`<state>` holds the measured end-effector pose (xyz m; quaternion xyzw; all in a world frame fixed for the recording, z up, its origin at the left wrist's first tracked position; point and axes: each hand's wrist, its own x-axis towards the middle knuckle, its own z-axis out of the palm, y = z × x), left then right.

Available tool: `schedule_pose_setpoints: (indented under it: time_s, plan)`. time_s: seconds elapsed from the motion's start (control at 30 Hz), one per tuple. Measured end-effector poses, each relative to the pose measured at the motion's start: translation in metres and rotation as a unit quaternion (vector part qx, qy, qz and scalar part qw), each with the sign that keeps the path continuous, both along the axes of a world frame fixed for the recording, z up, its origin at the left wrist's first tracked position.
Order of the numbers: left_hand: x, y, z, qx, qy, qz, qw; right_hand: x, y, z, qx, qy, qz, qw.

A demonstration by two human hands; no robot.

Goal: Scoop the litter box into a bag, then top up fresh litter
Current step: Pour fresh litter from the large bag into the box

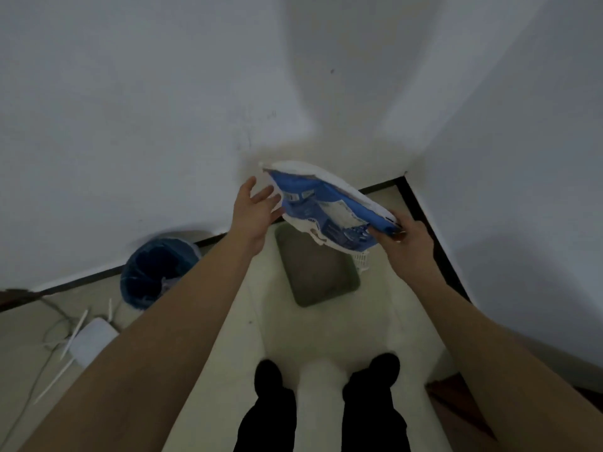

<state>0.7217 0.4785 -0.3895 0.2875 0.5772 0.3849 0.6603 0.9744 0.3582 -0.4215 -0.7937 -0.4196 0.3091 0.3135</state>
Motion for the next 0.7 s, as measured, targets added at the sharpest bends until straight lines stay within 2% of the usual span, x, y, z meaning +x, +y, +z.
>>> schedule_pose_setpoints:
  time_s: [0.17,0.43,0.57,0.7]
  plan:
    - [0.018,-0.025,-0.090,-0.098,0.100,-0.038,0.989,-0.002,-0.011,-0.064,-0.012,0.024,-0.030,0.999]
    - [0.060,-0.124,-0.244,-0.318,0.086,-0.050,0.943,-0.009,-0.035,-0.121,-0.019,0.105,-0.123,0.987]
    - [0.072,-0.145,-0.287,-0.370,0.087,0.029,0.925,0.002,-0.053,-0.128,0.008,0.091,-0.151,0.984]
    - [0.069,-0.148,-0.314,-0.397,0.035,0.115,0.910,0.019,-0.063,-0.127,0.039,0.067,-0.178,0.981]
